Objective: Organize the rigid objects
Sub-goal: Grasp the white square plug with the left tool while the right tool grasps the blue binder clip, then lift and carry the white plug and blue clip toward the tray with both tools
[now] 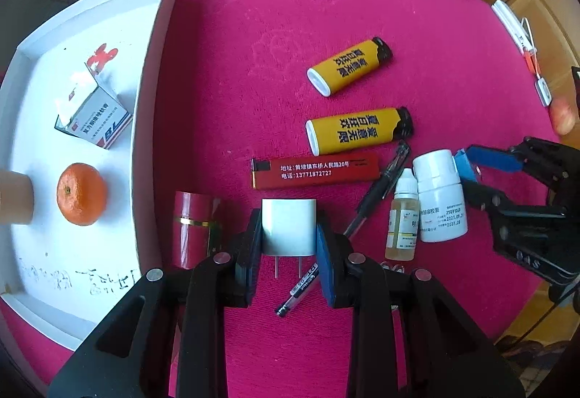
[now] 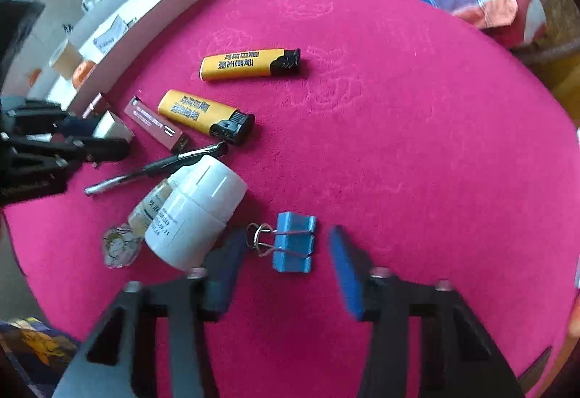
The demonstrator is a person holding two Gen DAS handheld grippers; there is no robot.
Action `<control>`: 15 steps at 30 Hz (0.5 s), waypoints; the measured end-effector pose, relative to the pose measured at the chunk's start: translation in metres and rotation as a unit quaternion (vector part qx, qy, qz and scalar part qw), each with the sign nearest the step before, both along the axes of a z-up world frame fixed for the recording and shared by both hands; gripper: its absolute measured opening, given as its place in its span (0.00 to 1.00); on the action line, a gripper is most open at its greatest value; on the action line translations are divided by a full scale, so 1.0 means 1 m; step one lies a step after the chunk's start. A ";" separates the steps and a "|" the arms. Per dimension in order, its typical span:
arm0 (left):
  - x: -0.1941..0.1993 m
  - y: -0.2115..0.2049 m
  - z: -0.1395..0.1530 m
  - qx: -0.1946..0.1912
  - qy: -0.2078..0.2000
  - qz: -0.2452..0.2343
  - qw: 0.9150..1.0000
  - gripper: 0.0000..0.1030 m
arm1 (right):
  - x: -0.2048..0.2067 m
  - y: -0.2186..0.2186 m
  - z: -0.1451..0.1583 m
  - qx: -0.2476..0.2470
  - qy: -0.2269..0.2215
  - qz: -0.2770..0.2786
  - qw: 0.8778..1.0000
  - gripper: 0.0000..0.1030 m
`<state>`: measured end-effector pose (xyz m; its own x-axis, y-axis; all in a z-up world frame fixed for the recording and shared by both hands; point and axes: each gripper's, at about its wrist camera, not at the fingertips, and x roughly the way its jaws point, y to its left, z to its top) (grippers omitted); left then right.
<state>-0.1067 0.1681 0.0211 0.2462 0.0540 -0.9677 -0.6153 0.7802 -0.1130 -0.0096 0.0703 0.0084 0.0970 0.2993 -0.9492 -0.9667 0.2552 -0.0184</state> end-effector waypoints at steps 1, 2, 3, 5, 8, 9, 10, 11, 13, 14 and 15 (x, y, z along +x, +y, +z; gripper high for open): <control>0.000 0.000 0.001 0.000 -0.003 0.001 1.000 0.25 | 0.001 0.000 0.001 0.000 0.002 0.002 1.000 0.24; -0.002 0.001 0.003 -0.001 -0.006 0.003 1.000 0.25 | 0.004 0.001 0.002 0.001 0.008 0.000 1.000 0.22; -0.004 0.001 0.004 -0.001 -0.010 0.004 1.000 0.25 | 0.005 -0.001 0.003 0.003 0.009 -0.003 1.000 0.18; -0.009 0.000 0.010 0.000 -0.018 0.004 1.000 0.25 | 0.012 -0.006 0.008 0.010 0.017 -0.011 1.000 0.18; -0.009 -0.001 0.022 0.004 -0.035 0.003 0.999 0.25 | 0.023 -0.018 0.020 0.034 0.035 -0.035 0.998 0.18; -0.010 -0.002 0.028 0.005 -0.043 0.004 0.999 0.25 | 0.026 -0.022 0.026 0.044 0.040 -0.043 0.997 0.18; -0.009 -0.002 0.034 0.006 -0.051 0.005 0.999 0.25 | 0.030 -0.026 0.033 0.055 0.045 -0.051 0.996 0.18; -0.009 -0.003 0.040 0.008 -0.057 0.007 0.998 0.25 | 0.036 -0.031 0.046 0.074 0.050 -0.061 0.994 0.18; -0.006 -0.004 0.056 0.013 -0.077 0.009 0.997 0.25 | 0.040 -0.039 0.066 0.103 0.057 -0.075 0.990 0.18; -0.006 -0.006 0.067 0.018 -0.089 0.008 0.996 0.25 | 0.042 -0.043 0.082 0.124 0.059 -0.080 0.987 0.18; -0.002 -0.009 0.081 0.027 -0.101 0.007 0.995 0.25 | 0.044 -0.048 0.094 0.141 0.059 -0.083 0.985 0.18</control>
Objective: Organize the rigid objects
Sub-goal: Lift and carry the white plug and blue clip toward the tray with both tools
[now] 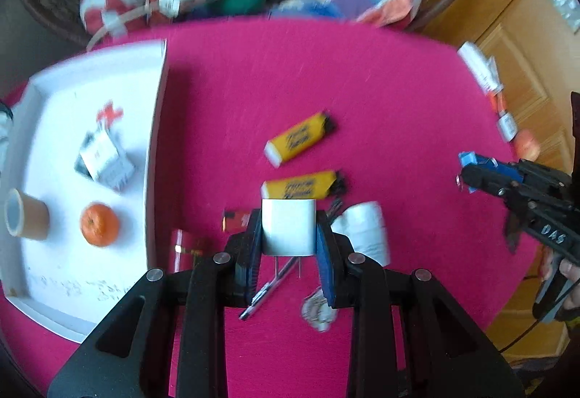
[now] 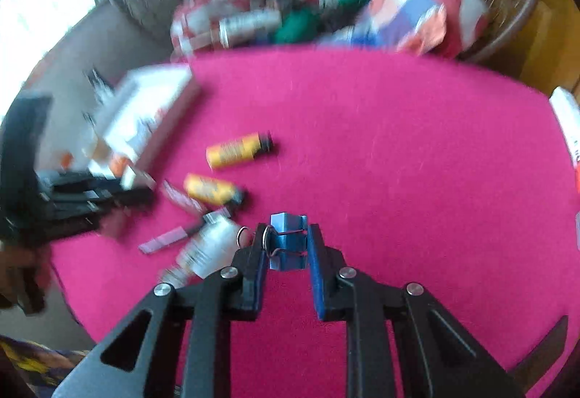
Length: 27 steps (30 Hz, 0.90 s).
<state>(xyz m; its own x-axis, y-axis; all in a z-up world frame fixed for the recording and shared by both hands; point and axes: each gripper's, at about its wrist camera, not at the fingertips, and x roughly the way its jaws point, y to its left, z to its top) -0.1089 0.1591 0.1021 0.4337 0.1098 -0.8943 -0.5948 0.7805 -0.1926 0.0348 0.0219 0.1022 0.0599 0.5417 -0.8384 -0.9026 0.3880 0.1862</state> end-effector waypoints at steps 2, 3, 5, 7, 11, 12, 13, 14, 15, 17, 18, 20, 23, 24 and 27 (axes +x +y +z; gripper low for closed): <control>0.001 -0.002 0.022 0.021 -0.024 -0.001 1.000 0.25 | -0.004 -0.005 0.035 0.044 -0.005 -0.005 0.999 0.18; 0.002 -0.007 0.037 0.035 -0.035 0.003 0.999 0.25 | -0.006 -0.007 0.049 0.062 -0.009 -0.005 0.998 0.18; 0.002 -0.010 0.065 0.067 -0.061 0.010 0.996 0.25 | -0.018 -0.008 0.086 0.110 -0.023 -0.001 0.994 0.18; -0.004 -0.016 0.098 0.117 -0.084 0.021 0.989 0.25 | -0.026 -0.012 0.120 0.152 -0.040 0.006 0.988 0.18; -0.027 -0.017 0.156 0.173 -0.127 0.038 0.976 0.25 | -0.049 -0.012 0.170 0.225 -0.065 0.020 0.972 0.18; -0.035 -0.016 0.171 0.187 -0.140 0.045 0.971 0.25 | -0.053 -0.010 0.180 0.239 -0.071 0.024 0.968 0.18; -0.039 -0.015 0.182 0.200 -0.148 0.052 0.967 0.25 | -0.059 -0.011 0.195 0.258 -0.082 0.030 0.962 0.18; -0.045 -0.016 0.196 0.214 -0.156 0.059 0.962 0.25 | -0.065 -0.013 0.205 0.274 -0.090 0.033 0.957 0.18; -0.049 -0.014 0.204 0.221 -0.162 0.064 0.960 0.25 | -0.070 -0.015 0.214 0.289 -0.097 0.035 0.952 0.18; -0.060 -0.015 0.220 0.236 -0.172 0.075 0.953 0.25 | -0.078 -0.018 0.233 0.321 -0.106 0.038 0.940 0.18; -0.067 -0.015 0.227 0.242 -0.176 0.079 0.951 0.25 | -0.082 -0.020 0.243 0.339 -0.108 0.041 0.934 0.18; -0.081 -0.016 0.238 0.248 -0.187 0.087 0.946 0.25 | -0.089 -0.021 0.256 0.362 -0.113 0.045 0.924 0.18; -0.097 -0.015 0.247 0.266 -0.190 0.099 0.940 0.25 | -0.097 -0.018 0.263 0.380 -0.115 0.054 0.916 0.18; -0.102 -0.014 0.248 0.267 -0.190 0.102 0.939 0.25 | -0.100 -0.016 0.264 0.382 -0.115 0.056 0.915 0.18; -0.116 -0.009 0.251 0.268 -0.190 0.111 0.938 0.25 | -0.109 -0.013 0.266 0.386 -0.108 0.063 0.914 0.18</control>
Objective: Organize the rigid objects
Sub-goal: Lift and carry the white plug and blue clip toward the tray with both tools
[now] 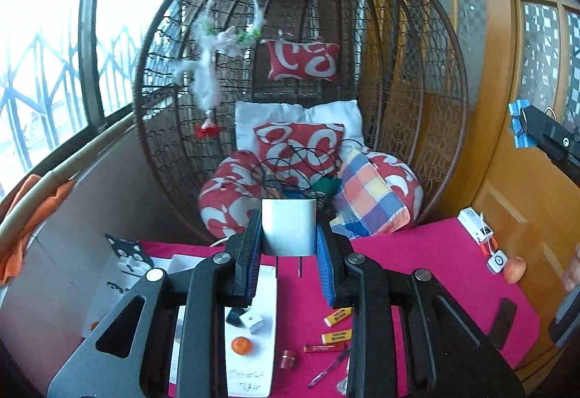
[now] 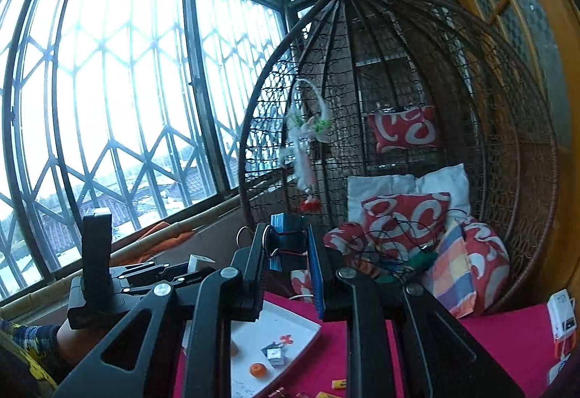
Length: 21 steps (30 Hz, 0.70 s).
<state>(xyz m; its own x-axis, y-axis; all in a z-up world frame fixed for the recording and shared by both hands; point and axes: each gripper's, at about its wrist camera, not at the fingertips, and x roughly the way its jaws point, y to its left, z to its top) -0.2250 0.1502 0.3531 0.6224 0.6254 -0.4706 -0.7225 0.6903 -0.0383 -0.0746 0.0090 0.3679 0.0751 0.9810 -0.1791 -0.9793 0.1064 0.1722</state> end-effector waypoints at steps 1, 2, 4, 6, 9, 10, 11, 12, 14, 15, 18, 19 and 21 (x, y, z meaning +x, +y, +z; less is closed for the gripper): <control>-0.003 0.001 -0.001 0.001 0.001 0.002 1.000 0.25 | -0.003 0.002 0.001 -0.001 0.002 0.003 1.000 0.18; -0.006 0.002 -0.001 0.002 0.001 0.004 1.000 0.25 | -0.004 0.005 -0.001 -0.001 0.003 0.006 1.000 0.18; -0.013 0.005 -0.002 0.001 0.001 0.007 1.000 0.25 | -0.011 0.009 -0.001 -0.003 0.003 0.010 1.000 0.18; -0.019 0.007 -0.002 -0.003 0.000 0.010 1.000 0.25 | -0.016 0.013 -0.001 -0.004 0.004 0.016 1.000 0.18; -0.029 0.011 -0.004 -0.006 -0.001 0.013 1.000 0.25 | -0.023 0.020 -0.003 -0.007 0.004 0.023 1.000 0.18; -0.033 0.012 -0.004 -0.006 -0.002 0.014 1.000 0.25 | -0.026 0.023 -0.003 -0.009 0.003 0.025 1.000 0.18; -0.036 0.013 -0.005 -0.006 -0.003 0.015 1.000 0.25 | -0.030 0.026 -0.003 -0.011 0.003 0.027 1.000 0.18; -0.040 0.015 -0.005 -0.007 -0.004 0.017 1.000 0.25 | -0.032 0.029 -0.003 -0.012 0.003 0.029 0.999 0.18; -0.046 0.018 -0.006 -0.010 -0.006 0.021 1.000 0.25 | -0.038 0.035 -0.004 -0.017 0.003 0.034 0.999 0.19; -0.050 0.020 -0.006 -0.011 -0.007 0.023 1.000 0.25 | -0.040 0.038 -0.004 -0.019 0.002 0.036 0.999 0.19; -0.060 0.026 -0.008 -0.015 -0.011 0.029 0.999 0.25 | -0.048 0.048 -0.006 -0.025 0.001 0.042 0.999 0.19; -0.064 0.029 -0.008 -0.016 -0.012 0.030 0.999 0.25 | -0.050 0.051 -0.006 -0.027 0.000 0.043 0.999 0.19; -0.069 0.034 -0.009 -0.019 -0.014 0.033 0.999 0.25 | -0.054 0.056 -0.008 -0.031 -0.001 0.046 0.998 0.19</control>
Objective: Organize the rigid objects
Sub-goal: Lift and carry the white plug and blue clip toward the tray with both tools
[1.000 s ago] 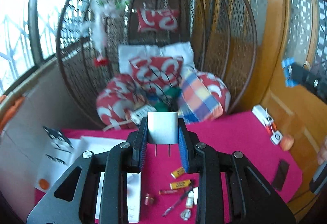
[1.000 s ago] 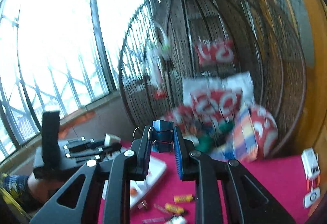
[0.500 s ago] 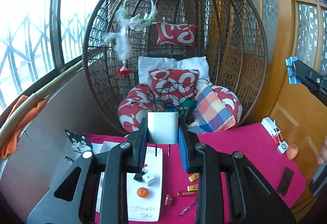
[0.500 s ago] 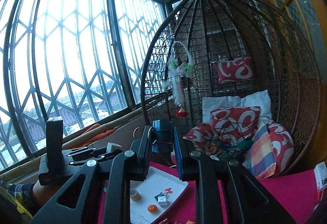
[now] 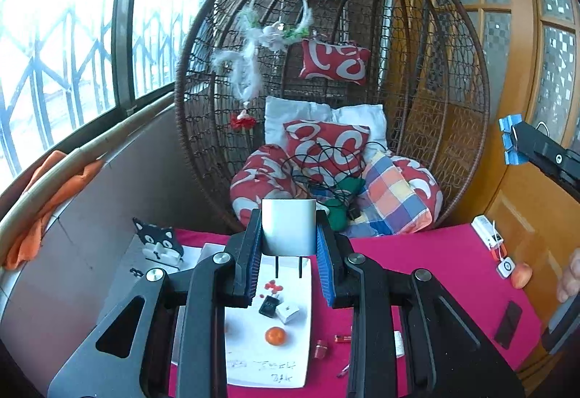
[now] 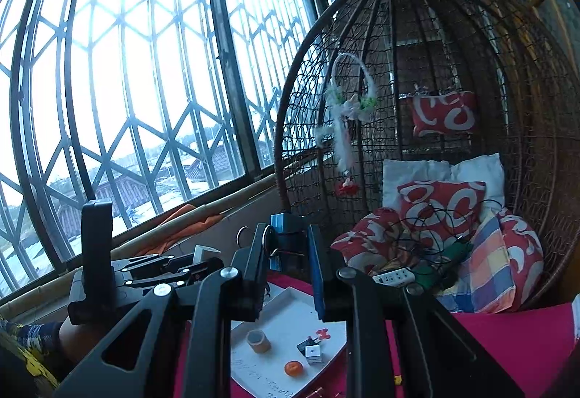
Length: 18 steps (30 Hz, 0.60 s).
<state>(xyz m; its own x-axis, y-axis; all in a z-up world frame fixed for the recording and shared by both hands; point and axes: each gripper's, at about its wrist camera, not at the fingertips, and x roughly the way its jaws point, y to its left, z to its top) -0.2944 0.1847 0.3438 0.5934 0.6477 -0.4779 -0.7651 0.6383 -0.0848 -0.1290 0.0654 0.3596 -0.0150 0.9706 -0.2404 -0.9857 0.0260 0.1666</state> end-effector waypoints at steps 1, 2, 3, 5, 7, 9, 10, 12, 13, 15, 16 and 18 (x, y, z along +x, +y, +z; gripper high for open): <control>-0.003 0.003 -0.001 -0.001 0.000 0.002 1.000 0.25 | -0.002 0.003 -0.001 -0.002 0.000 0.001 1.000 0.19; -0.005 0.005 -0.001 -0.002 0.000 0.003 1.000 0.25 | -0.004 0.006 -0.002 -0.004 0.000 0.003 1.000 0.19; -0.007 0.009 -0.002 -0.003 0.001 0.004 1.000 0.25 | -0.006 0.010 -0.003 -0.006 0.001 0.006 1.000 0.19; -0.012 0.014 -0.003 -0.004 0.002 0.005 1.000 0.25 | -0.009 0.018 -0.006 -0.013 0.003 0.009 1.000 0.19; -0.016 0.021 -0.005 -0.005 0.004 0.007 1.000 0.25 | -0.012 0.026 -0.010 -0.019 0.006 0.012 1.000 0.19; -0.021 0.028 -0.007 -0.009 0.004 0.008 1.000 0.25 | -0.014 0.033 -0.013 -0.024 0.011 0.018 0.999 0.19; -0.023 0.032 -0.008 -0.011 0.004 0.008 1.000 0.25 | -0.015 0.037 -0.015 -0.028 0.015 0.021 0.999 0.19; -0.026 0.040 -0.011 -0.015 0.007 0.008 1.000 0.25 | -0.017 0.047 -0.020 -0.038 0.022 0.027 0.999 0.19; -0.027 0.044 -0.013 -0.018 0.007 0.008 1.000 0.25 | -0.019 0.051 -0.023 -0.042 0.023 0.028 0.998 0.19; -0.031 0.052 -0.018 -0.024 0.009 0.009 1.000 0.25 | -0.020 0.060 -0.028 -0.051 0.026 0.031 0.998 0.19; -0.033 0.057 -0.020 -0.028 0.010 0.010 1.000 0.25 | -0.021 0.066 -0.030 -0.056 0.029 0.032 0.998 0.19; -0.036 0.065 -0.024 -0.035 0.011 0.010 0.999 0.25 | -0.024 0.075 -0.035 -0.063 0.033 0.033 0.997 0.19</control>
<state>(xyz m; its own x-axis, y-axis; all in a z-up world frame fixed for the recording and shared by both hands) -0.3307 0.2497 0.3202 0.5700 0.6239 -0.5346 -0.7797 0.6161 -0.1123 -0.1529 0.1406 0.3244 -0.0986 0.9287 -0.3575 -0.9730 -0.0146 0.2304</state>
